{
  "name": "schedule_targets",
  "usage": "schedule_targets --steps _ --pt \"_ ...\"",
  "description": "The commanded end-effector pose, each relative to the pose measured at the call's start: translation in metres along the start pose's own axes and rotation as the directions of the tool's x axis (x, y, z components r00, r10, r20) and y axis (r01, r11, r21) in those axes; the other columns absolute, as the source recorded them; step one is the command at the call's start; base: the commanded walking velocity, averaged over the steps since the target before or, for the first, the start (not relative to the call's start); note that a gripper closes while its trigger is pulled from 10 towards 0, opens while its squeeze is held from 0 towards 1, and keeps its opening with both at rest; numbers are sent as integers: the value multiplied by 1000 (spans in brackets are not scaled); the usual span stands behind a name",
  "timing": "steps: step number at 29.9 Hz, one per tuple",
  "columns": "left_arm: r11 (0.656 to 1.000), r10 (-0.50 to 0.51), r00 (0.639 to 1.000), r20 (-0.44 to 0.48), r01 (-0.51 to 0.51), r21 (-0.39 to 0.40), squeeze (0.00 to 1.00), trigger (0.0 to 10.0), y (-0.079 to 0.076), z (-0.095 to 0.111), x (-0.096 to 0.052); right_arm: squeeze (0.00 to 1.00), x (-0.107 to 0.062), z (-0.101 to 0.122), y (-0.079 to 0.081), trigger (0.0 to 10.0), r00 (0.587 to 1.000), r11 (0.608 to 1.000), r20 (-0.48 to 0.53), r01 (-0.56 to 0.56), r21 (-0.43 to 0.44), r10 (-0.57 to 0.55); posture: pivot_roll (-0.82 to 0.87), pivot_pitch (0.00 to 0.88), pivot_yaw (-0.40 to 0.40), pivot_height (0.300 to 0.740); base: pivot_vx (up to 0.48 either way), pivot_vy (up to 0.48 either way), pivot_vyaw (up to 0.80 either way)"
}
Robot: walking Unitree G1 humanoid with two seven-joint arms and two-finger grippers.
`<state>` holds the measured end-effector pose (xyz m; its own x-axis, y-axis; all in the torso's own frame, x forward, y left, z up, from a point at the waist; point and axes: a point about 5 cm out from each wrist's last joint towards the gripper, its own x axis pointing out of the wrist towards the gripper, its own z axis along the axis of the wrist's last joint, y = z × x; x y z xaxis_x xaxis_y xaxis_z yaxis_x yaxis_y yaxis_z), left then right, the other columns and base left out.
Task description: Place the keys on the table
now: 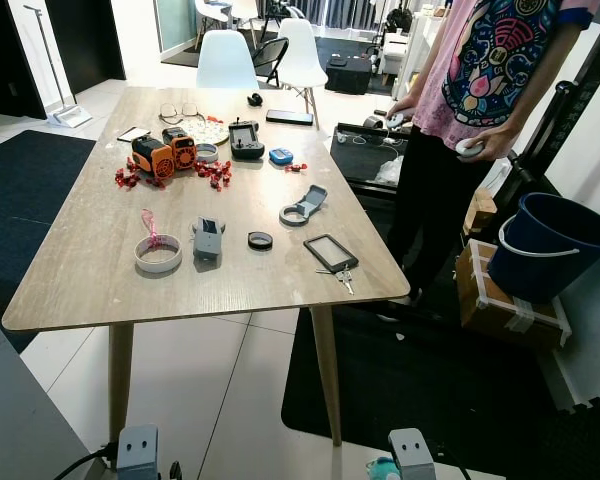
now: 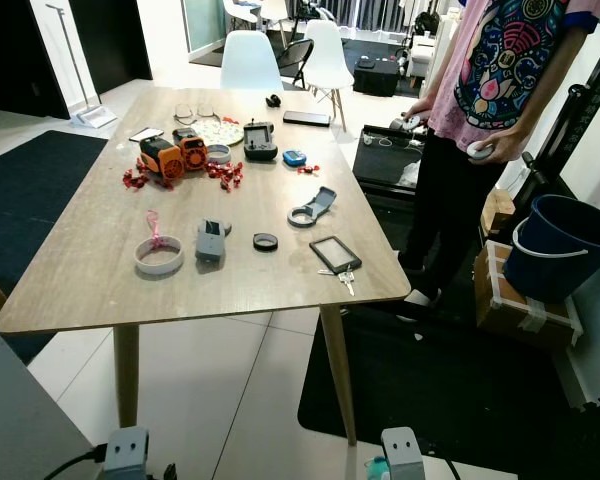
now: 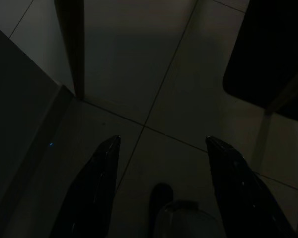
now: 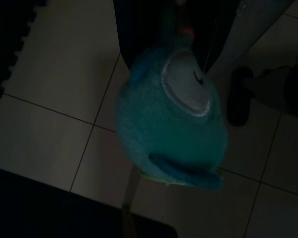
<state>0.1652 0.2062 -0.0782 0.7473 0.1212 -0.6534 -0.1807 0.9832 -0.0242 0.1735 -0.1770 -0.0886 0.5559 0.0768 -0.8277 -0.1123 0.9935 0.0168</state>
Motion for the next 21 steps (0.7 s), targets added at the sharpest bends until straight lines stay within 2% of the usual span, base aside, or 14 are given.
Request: schedule_targets --steps 1,17,21 --pt "1000 2 1000 -5 -2 -1 0 10000 2 0 0 0 0 1 -2 10000 1000 1000 -2 6 -17 -6 76 0 -58 740 322 0 0" --pt "1000 3 1000 13 -3 -6 0 10000 2 4 1 0 0 3 -2 10000 1000 1000 0 5 -24 -5 78 0 -63 740 352 0 0" --pt "999 33 999 15 -33 0 0 10000 3 4 1 0 0 3 -2 10000 1000 1000 1 2 -26 -2 78 3 -63 740 72 0 0"
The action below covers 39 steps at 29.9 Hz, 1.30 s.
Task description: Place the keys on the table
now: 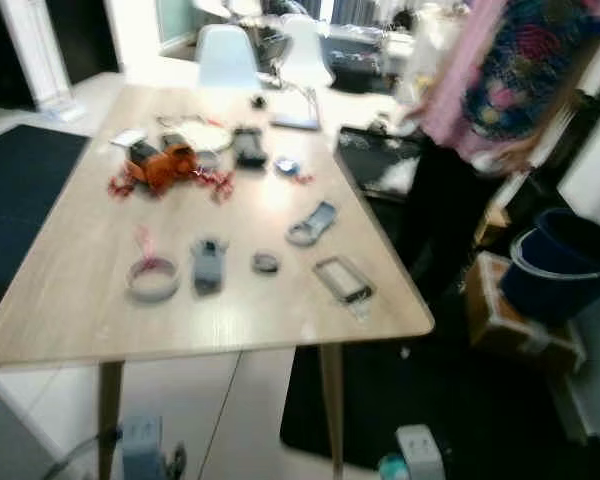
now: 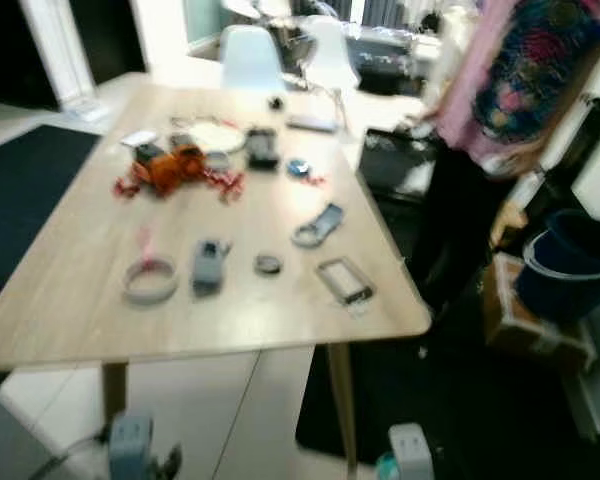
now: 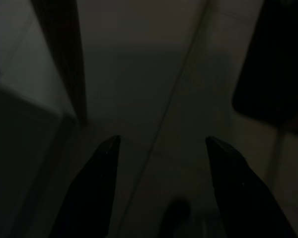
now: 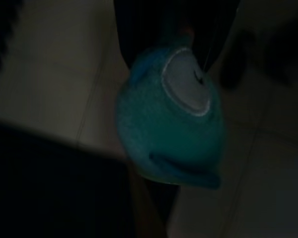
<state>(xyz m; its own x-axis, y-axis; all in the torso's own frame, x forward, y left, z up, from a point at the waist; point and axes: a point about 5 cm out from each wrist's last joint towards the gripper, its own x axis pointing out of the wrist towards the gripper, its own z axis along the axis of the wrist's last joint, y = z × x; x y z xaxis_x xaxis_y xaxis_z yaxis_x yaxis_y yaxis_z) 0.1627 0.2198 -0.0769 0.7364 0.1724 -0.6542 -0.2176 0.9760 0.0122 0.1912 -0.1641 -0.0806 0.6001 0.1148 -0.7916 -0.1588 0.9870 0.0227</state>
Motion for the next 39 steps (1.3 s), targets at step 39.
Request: schedule_targets --steps 39 --pt "1000 -10 998 67 11 -13 0 10000 -15 12 3 0 -12 -25 -33 10000 987 980 -60 157 124 -150 68 22 -47 740 0 -74 0"
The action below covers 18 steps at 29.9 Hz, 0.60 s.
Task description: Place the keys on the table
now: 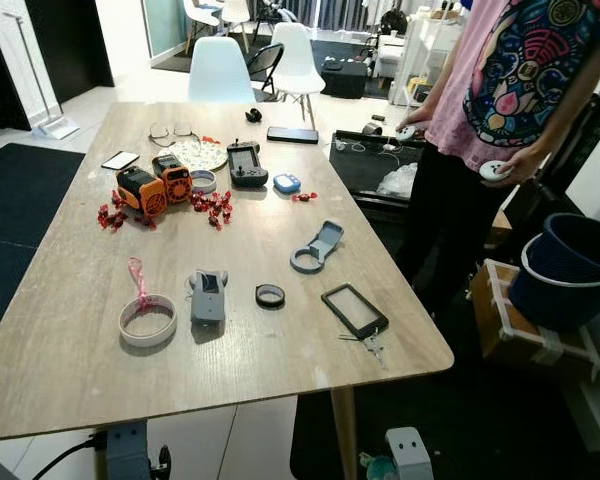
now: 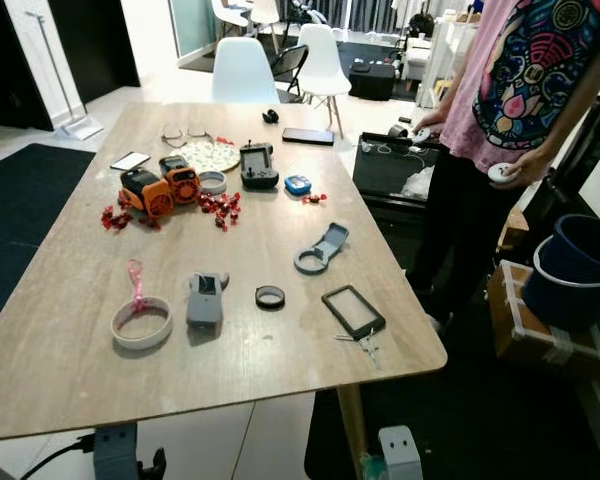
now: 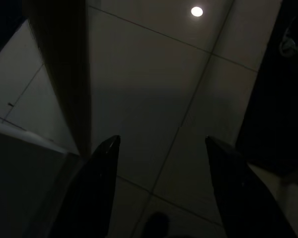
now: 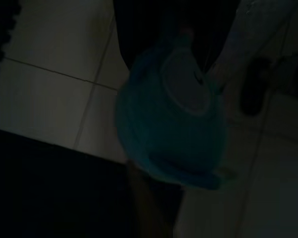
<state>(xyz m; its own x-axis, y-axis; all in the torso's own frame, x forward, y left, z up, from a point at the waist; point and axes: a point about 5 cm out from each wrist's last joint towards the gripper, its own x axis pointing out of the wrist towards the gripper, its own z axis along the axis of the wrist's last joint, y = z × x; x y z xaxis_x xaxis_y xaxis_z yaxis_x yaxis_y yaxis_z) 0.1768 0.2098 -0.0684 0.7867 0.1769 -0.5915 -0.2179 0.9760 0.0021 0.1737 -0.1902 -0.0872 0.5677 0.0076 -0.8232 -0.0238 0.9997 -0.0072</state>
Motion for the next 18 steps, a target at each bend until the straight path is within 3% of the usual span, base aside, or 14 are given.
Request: schedule_targets --steps 1,4,7,8,9,11,13,15,18 --pt "1000 -6 1000 -17 6 -3 0 10000 -2 -3 -1 0 -3 -5 -16 10000 997 996 0 73 50 -74 67 21 -47 740 0 0 0" --pt "1000 -7 1000 -23 7 0 0 10000 -2 -4 -1 0 -6 -7 -28 10000 993 991 0 118 71 -118 65 21 -45 740 0 0 0" --pt "1000 -6 1000 -31 7 6 0 10000 -2 -5 -1 0 -11 -6 -52 10000 977 969 11 210 129 -213 64 24 -44 740 0 0 0" --pt "1000 -6 1000 -31 7 6 0 10000 -2 -5 -1 0 -11 -6 -52 10000 977 969 11 210 129 -213 64 24 -44 740 0 0 0" --pt "1000 -6 999 -35 7 8 0 10000 -2 -5 -1 0 -16 -4 -69 10000 961 948 21 268 169 -276 65 24 -43 740 0 0 0" --pt "1000 -6 999 -36 7 8 0 10000 -1 -5 -1 0 -17 -3 -74 10000 955 941 24 285 182 -295 64 26 -42 740 0 0 0" --pt "1000 -9 999 -44 10 15 0 10000 -1 -6 -1 0 -30 7 -112 10000 899 875 55 406 263 -433 65 27 -41 740 0 0 0" --pt "1000 -11 999 -50 12 20 0 10000 0 -7 -1 0 -41 16 -139 10000 847 817 79 477 323 -526 65 27 -41 740 0 0 0" --pt "1000 -11 998 -55 13 23 0 10000 0 -7 -1 0 -51 28 -158 10000 798 768 110 519 376 -593 63 29 -40 740 0 0 0"
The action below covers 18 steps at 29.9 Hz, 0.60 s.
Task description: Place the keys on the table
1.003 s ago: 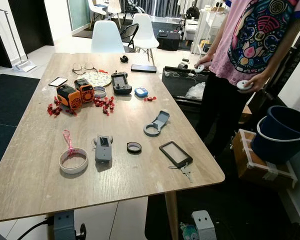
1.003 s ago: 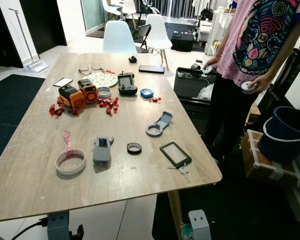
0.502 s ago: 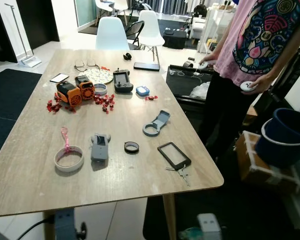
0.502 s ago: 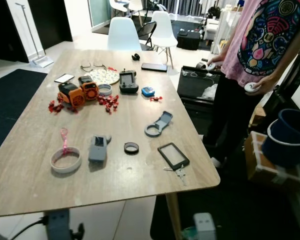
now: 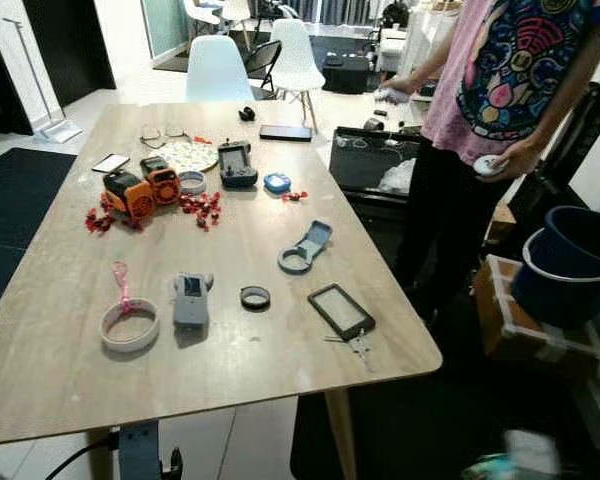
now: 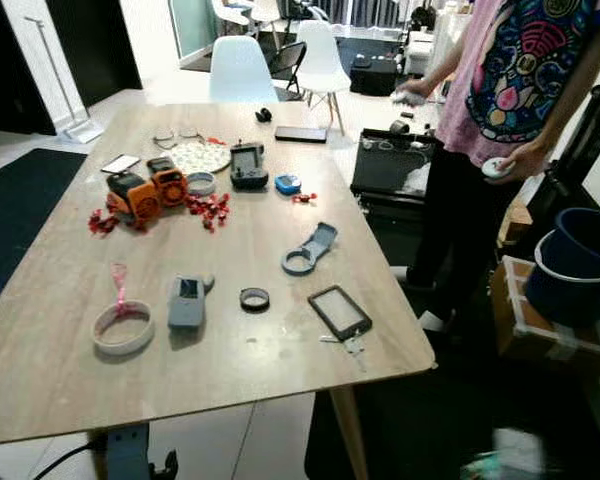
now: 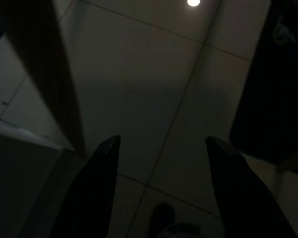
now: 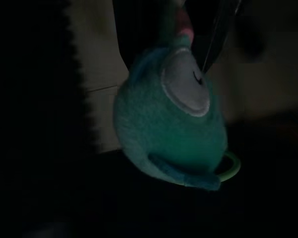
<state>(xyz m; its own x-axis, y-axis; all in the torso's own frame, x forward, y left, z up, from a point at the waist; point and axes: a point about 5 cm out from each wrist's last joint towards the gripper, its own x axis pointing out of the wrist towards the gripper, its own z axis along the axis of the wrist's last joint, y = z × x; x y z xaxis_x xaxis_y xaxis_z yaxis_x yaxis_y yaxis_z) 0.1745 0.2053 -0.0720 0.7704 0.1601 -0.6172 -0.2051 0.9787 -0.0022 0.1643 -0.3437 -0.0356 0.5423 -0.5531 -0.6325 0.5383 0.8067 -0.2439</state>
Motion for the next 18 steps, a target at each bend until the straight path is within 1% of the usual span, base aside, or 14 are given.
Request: schedule_targets --steps 1,2,5,6,8,9,10,11,13,14,15,16,17,18 --pt "1000 2 1000 -26 -1 20 0 10000 4 -3 -1 0 3 23 -10 10000 994 995 86 59 81 -66 61 28 -39 740 0 0 0" --pt "1000 2 1000 -26 -1 20 0 10000 4 -3 -1 0 3 23 -10 10000 994 995 86 59 81 -66 61 28 -39 740 0 0 0" --pt "1000 2 999 -38 -1 27 0 10000 6 -5 -1 0 5 97 -43 10000 929 955 292 153 255 -227 57 28 -35 740 0 0 0" --pt "1000 2 999 -38 -1 27 0 10000 6 -5 -1 0 5 97 -43 10000 929 955 292 153 255 -227 57 28 -35 740 0 0 0" --pt "1000 1 999 -41 0 29 0 10000 6 -5 -1 0 3 131 -49 10000 890 932 369 143 332 -268 56 27 -35 740 0 0 0" --pt "1000 0 999 -42 1 30 0 10000 6 -5 -1 0 0 153 -43 10000 870 928 421 100 358 -256 57 27 -34 740 0 0 0" --pt "1000 0 999 -42 1 30 0 10000 6 -5 -1 0 0 153 -43 10000 870 928 421 100 358 -256 57 27 -34 740 0 0 0" --pt "1000 0 999 -42 2 31 0 10000 6 -5 -1 0 -2 167 -40 10000 856 926 454 69 372 -246 58 27 -34 740 0 0 0" --pt "1000 -1 999 -42 3 30 0 10000 5 -5 -1 0 -9 206 -9 10000 816 944 568 -99 315 -104 62 26 -37 740 0 0 0" --pt "1000 -1 999 -42 3 30 0 10000 5 -5 -1 0 -9 206 -9 10000 816 944 568 -99 315 -104 62 26 -37 740 0 0 0" --pt "1000 -1 999 -41 3 30 0 10000 5 -5 -1 0 -14 224 11 10000 787 947 617 -197 252 -1 64 25 -40 740 0 0 0" --pt "1000 -1 999 -41 3 30 0 10000 5 -5 -1 0 -14 224 11 10000 787 947 617 -197 252 -1 64 25 -40 740 0 0 0" --pt "1000 -1 999 -40 2 28 0 10000 5 -5 -1 0 -25 245 45 10000 724 933 670 -334 132 165 64 25 -41 740 0 0 0" --pt "1000 -1 999 -40 2 28 0 10000 5 -5 -1 0 -25 245 45 10000 724 933 670 -334 132 165 64 25 -41 740 0 0 0"
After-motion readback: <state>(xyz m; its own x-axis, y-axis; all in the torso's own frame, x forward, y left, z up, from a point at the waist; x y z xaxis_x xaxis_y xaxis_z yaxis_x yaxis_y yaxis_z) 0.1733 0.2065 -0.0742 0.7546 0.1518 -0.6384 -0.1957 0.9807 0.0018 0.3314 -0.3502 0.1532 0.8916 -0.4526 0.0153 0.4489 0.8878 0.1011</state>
